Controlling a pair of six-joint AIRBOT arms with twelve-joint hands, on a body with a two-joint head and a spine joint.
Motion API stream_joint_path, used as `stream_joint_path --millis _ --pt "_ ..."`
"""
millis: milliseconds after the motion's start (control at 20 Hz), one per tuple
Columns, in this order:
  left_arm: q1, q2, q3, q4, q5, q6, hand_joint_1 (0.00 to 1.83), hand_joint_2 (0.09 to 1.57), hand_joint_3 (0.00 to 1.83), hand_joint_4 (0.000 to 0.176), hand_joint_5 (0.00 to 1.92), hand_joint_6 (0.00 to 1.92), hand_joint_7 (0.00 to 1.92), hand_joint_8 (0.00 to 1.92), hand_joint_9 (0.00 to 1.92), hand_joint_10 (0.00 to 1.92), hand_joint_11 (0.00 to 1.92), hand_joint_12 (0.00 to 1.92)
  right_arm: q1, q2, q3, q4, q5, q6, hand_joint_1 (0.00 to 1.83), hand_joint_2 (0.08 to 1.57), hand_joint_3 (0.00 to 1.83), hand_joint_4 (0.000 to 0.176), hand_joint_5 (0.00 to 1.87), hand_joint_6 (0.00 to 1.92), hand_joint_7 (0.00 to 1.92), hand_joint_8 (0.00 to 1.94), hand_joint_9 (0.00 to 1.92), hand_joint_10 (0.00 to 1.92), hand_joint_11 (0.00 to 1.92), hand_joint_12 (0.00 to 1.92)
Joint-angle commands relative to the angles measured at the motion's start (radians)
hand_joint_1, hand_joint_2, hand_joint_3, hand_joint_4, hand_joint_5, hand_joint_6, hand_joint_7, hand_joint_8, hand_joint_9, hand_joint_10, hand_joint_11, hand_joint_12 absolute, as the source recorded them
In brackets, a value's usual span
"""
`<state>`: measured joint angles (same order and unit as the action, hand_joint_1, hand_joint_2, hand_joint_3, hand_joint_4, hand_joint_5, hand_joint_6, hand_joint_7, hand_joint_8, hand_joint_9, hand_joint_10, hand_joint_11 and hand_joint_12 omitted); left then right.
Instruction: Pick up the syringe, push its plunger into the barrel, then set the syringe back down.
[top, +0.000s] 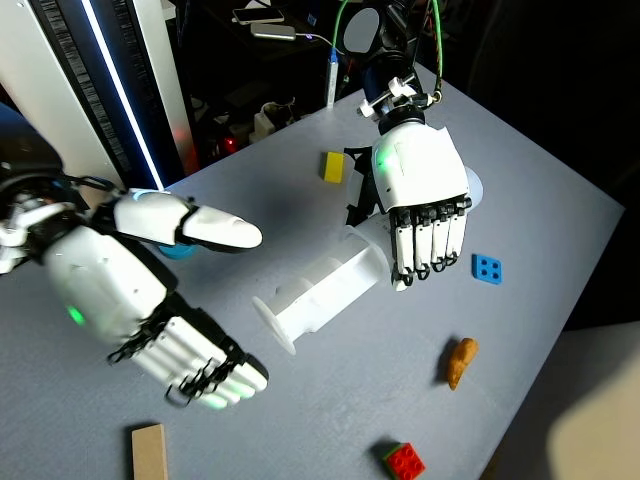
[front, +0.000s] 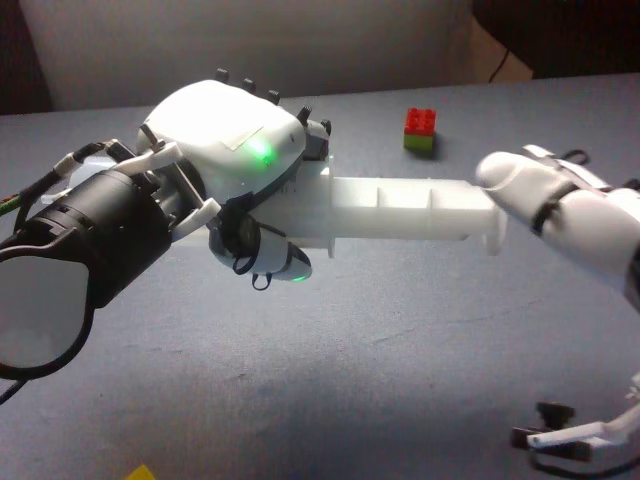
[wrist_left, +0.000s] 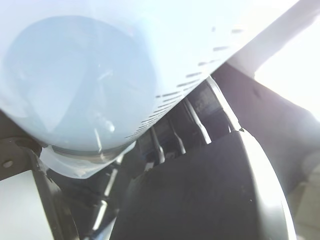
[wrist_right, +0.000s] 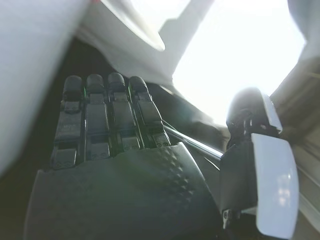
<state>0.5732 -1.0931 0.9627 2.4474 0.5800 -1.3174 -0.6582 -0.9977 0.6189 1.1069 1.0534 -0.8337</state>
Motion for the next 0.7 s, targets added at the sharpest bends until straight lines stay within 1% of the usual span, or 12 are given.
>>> stream_joint_path --millis 0,200,300,350,400,450,500,550,600,650 --pt "-0.019 0.004 -0.003 0.055 0.108 -0.001 1.37 1.14 0.0 0.0 0.92 0.95 0.87 1.16 0.9 1.32 0.88 1.3 0.021 0.0 -0.002 -0.077 0.08 0.005 0.04 1.03 0.0 0.0 0.04 0.0 0.07 0.0 0.08 0.0 0.0 0.23" --pt "-0.017 0.003 -0.004 0.065 0.104 -0.001 1.37 1.13 0.0 0.0 0.9 0.96 0.88 1.14 0.93 1.29 0.91 1.26 0.05 -0.021 -0.002 -0.073 0.074 0.004 0.06 1.03 0.0 0.0 0.08 0.0 0.1 0.0 0.1 0.0 0.0 0.29" --pt "-0.017 0.003 -0.006 0.068 0.103 -0.001 1.37 1.14 0.0 0.0 0.92 0.94 0.87 1.16 0.9 1.31 0.88 1.28 0.071 -0.033 -0.002 -0.06 0.058 0.008 0.03 1.03 0.0 0.0 0.06 0.0 0.09 0.0 0.09 0.0 0.0 0.26" --pt "-0.017 0.003 -0.006 0.068 0.102 -0.001 1.37 1.15 0.0 0.0 0.87 1.01 0.86 1.17 0.91 1.31 0.89 1.26 0.088 -0.04 -0.002 -0.033 0.04 0.008 0.04 1.03 0.0 0.0 0.04 0.0 0.07 0.0 0.08 0.0 0.0 0.23" --pt "-0.017 0.003 -0.006 0.068 0.102 -0.001 1.37 1.13 0.0 0.0 0.88 1.0 0.89 1.12 0.94 1.26 0.91 1.24 0.104 -0.047 -0.002 -0.003 0.02 0.008 0.05 1.03 0.0 0.0 0.06 0.0 0.09 0.0 0.1 0.0 0.0 0.28" --pt "-0.017 0.003 -0.006 0.068 0.102 -0.001 1.38 1.13 0.0 0.0 0.94 0.92 0.88 1.13 0.94 1.27 0.91 1.24 0.114 -0.053 -0.002 0.01 0.011 0.008 0.05 1.03 0.0 0.0 0.08 0.01 0.11 0.01 0.11 0.01 0.0 0.33" --pt "-0.017 0.003 -0.005 0.068 0.102 -0.001 1.37 1.13 0.0 0.0 0.94 0.91 0.87 1.14 0.91 1.31 0.89 1.26 0.122 -0.061 -0.002 0.012 0.006 0.008 0.05 1.03 0.0 0.0 0.08 0.01 0.11 0.01 0.11 0.01 0.0 0.34" --pt "-0.017 0.003 -0.005 0.068 0.104 -0.001 1.38 1.13 0.0 0.0 0.93 0.92 0.89 1.11 0.94 1.27 0.91 1.25 0.127 -0.067 -0.002 0.012 0.002 0.008 0.05 1.03 0.0 0.0 0.08 0.0 0.11 0.0 0.11 0.0 0.0 0.32" --pt "-0.017 0.003 -0.005 0.068 0.105 -0.001 1.38 1.12 0.0 0.0 0.94 0.9 0.91 1.09 0.97 1.21 0.95 1.2 0.134 -0.074 -0.002 0.013 -0.001 0.008 0.05 1.03 0.0 0.0 0.06 0.0 0.08 0.0 0.08 0.0 0.0 0.26" --pt "-0.017 0.003 -0.005 0.068 0.107 -0.001 1.38 1.11 0.0 0.0 0.93 0.92 0.92 1.08 0.98 1.19 0.96 1.18 0.141 -0.08 -0.002 0.014 -0.006 0.008 0.06 1.03 0.0 0.0 0.06 0.0 0.09 0.0 0.09 0.0 0.0 0.28"
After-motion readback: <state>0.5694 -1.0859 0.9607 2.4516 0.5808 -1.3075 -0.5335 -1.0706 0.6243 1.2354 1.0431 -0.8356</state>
